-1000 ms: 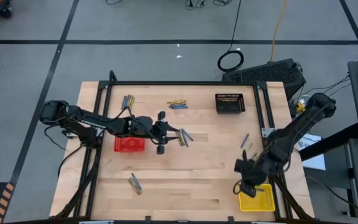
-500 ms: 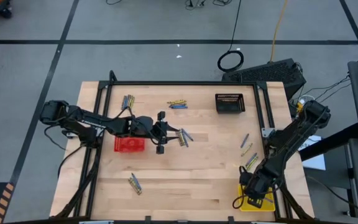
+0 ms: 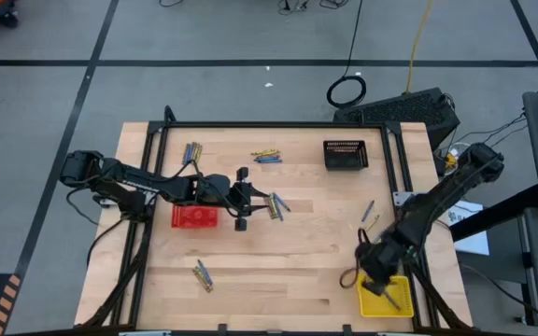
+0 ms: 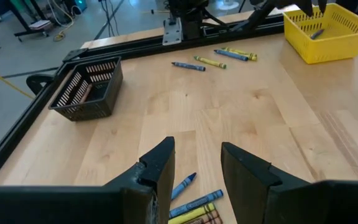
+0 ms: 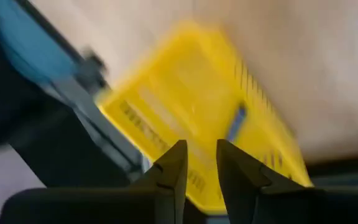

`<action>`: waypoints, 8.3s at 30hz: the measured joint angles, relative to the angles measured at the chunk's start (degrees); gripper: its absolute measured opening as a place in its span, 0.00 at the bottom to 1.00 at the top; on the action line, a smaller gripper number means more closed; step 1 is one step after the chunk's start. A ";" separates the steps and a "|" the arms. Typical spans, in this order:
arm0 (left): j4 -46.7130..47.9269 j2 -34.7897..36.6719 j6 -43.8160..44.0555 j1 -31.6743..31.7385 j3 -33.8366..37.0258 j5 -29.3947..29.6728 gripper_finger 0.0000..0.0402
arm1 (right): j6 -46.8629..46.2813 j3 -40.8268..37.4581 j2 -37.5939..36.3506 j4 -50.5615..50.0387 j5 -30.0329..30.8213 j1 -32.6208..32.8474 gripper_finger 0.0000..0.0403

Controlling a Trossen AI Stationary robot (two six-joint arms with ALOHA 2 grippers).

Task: Sort crayons
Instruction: Put the green crayon into the red bin, then adjust the crayons on the table

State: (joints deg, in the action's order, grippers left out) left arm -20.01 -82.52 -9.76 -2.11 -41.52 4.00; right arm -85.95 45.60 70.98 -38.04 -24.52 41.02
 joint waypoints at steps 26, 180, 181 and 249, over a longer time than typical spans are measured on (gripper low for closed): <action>0.13 0.00 0.43 -0.33 0.00 -0.10 0.33 | -14.13 -8.22 -2.88 -23.81 33.23 -12.57 0.37; -14.76 -6.27 -1.07 0.15 -1.79 -8.96 0.39 | 85.15 -15.45 19.51 96.70 35.17 -31.94 0.00; -14.82 -6.30 -1.07 0.14 -1.79 -8.98 0.38 | 85.14 -15.45 19.52 96.52 35.17 -31.94 0.00; 86.59 -2.68 19.84 1.77 -11.43 2.43 0.25 | 86.48 -15.41 17.16 94.10 40.97 -33.12 0.37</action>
State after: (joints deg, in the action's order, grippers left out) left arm 66.58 -85.20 10.08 -0.34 -52.95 6.44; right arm 0.53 30.20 88.14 56.06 16.46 7.90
